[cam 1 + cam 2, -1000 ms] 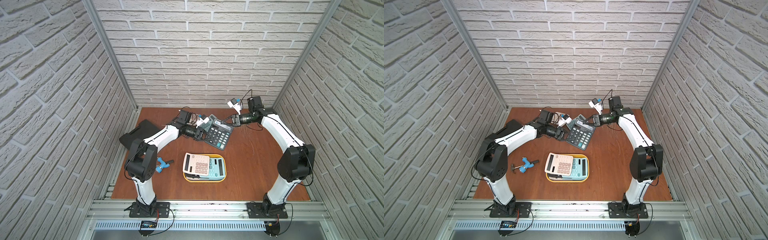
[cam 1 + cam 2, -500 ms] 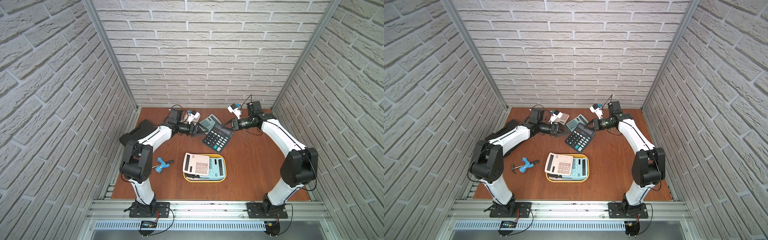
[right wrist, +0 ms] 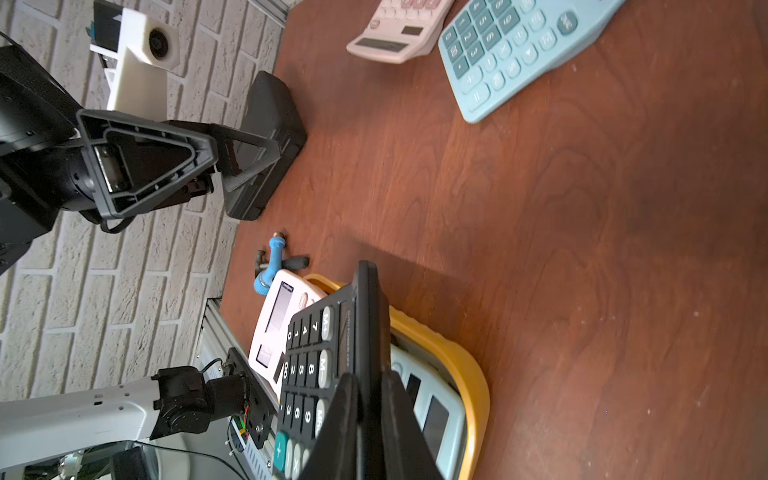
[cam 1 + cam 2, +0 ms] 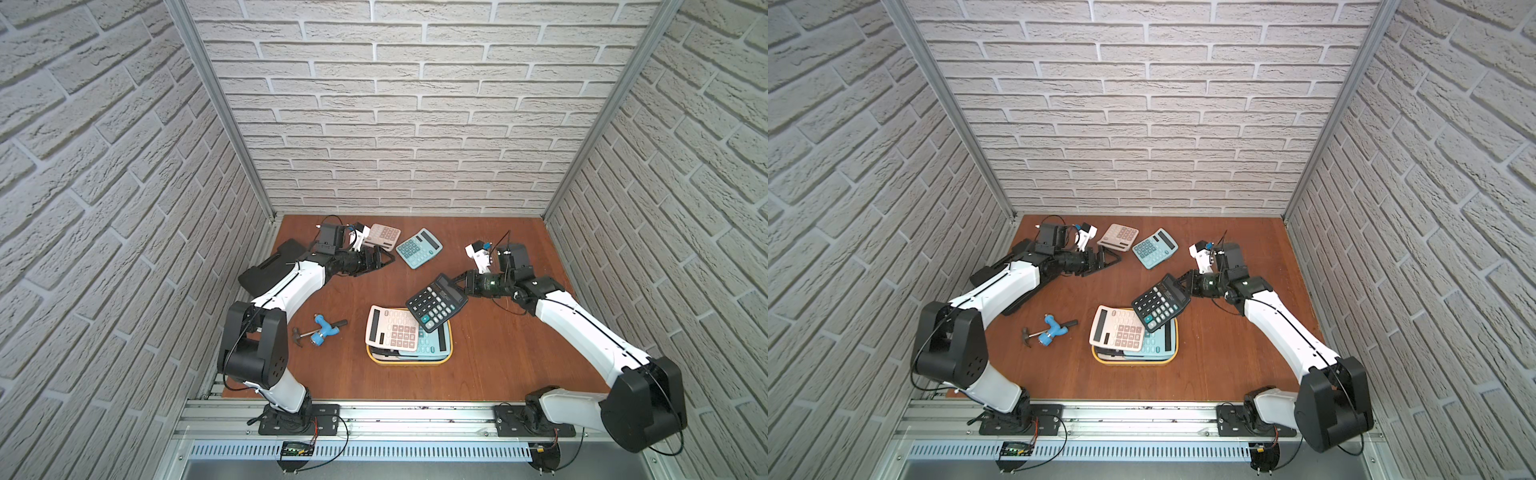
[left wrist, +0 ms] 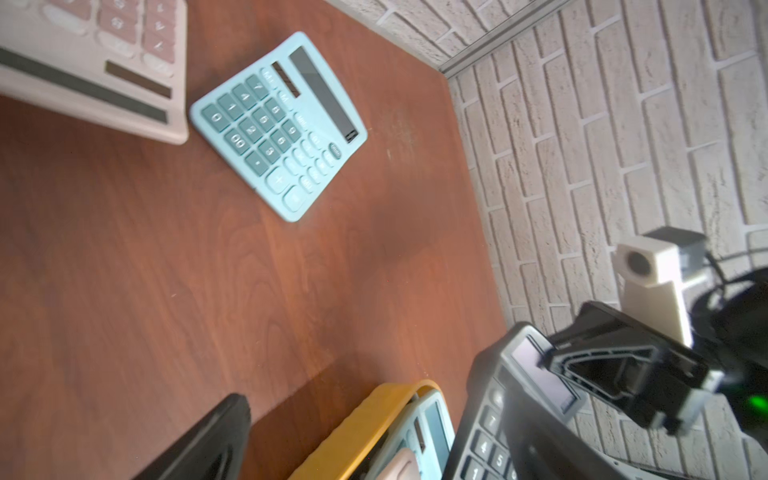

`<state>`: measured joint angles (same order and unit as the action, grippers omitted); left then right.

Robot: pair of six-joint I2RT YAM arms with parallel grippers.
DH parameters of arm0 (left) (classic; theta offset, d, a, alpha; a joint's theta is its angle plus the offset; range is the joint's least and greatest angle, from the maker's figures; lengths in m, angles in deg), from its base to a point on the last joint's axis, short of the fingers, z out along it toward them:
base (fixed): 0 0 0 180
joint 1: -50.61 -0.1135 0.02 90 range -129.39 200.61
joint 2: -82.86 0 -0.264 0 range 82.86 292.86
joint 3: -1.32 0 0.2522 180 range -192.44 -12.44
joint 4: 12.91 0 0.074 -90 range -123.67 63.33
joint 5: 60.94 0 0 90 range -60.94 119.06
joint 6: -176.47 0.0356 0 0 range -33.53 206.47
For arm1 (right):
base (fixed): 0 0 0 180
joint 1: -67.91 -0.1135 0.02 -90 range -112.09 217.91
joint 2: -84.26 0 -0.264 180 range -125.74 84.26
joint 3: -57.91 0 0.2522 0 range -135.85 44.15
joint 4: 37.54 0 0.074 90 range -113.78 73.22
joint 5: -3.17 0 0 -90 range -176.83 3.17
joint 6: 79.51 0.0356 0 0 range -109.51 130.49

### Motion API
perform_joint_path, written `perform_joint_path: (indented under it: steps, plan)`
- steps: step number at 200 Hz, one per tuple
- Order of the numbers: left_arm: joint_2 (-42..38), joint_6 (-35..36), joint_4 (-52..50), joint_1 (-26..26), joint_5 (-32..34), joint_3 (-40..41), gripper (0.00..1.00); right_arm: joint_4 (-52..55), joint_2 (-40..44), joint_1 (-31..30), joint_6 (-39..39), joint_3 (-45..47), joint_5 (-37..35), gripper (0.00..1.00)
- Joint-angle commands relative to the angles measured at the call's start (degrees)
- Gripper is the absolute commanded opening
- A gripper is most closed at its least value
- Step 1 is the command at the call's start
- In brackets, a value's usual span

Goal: Put the calculator in the storage box
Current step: Place the calculator in the storage box.

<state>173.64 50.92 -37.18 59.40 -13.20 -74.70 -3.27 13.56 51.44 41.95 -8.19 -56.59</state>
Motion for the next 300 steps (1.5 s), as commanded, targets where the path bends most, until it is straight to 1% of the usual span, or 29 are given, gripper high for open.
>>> perform_joint_path:
  steps: [1,21,46,62,80,95,139,194,224,300]
  plan:
    - [-2.9,-1.7,4.9,0.1,5.0,3.5,0.98,-6.4,5.9,-3.0,8.6,3.2,-10.4,0.03]
    - [-4.3,-2.2,6.7,0.1,6.7,6.0,0.98,-9.2,10.3,-5.4,13.7,7.8,-15.3,0.03]
    - [-4.8,-2.9,8.0,0.1,7.3,7.3,0.98,-14.0,14.6,-8.6,20.5,13.7,-21.5,0.03]
    - [-4.5,-3.4,8.7,0.2,7.1,7.6,0.99,-17.7,16.1,-10.9,23.8,17.0,-25.0,0.03]
    - [-4.4,-3.4,9.2,0.3,7.1,7.9,0.98,-22.1,16.6,-12.9,27.1,20.2,-26.7,0.03]
    - [-4.3,-3.5,9.5,0.4,7.1,8.2,0.98,-25.5,16.6,-14.8,29.0,22.4,-28.1,0.03]
    - [-4.0,-3.5,9.9,0.6,7.0,8.7,0.98,-30.3,17.8,-19.8,33.4,26.7,-32.9,0.03]
    - [-4.2,-3.6,10.3,0.9,7.0,9.0,0.98,-29.8,23.2,-25.5,36.9,30.9,-41.7,0.03]
    - [-3.8,-3.8,10.7,1.0,7.1,9.2,0.98,-31.3,23.5,-27.1,38.7,32.5,-42.5,0.03]
    - [-3.7,-3.8,10.9,1.5,7.3,9.5,0.98,-37.1,18.8,-30.1,41.8,34.9,-43.8,0.03]
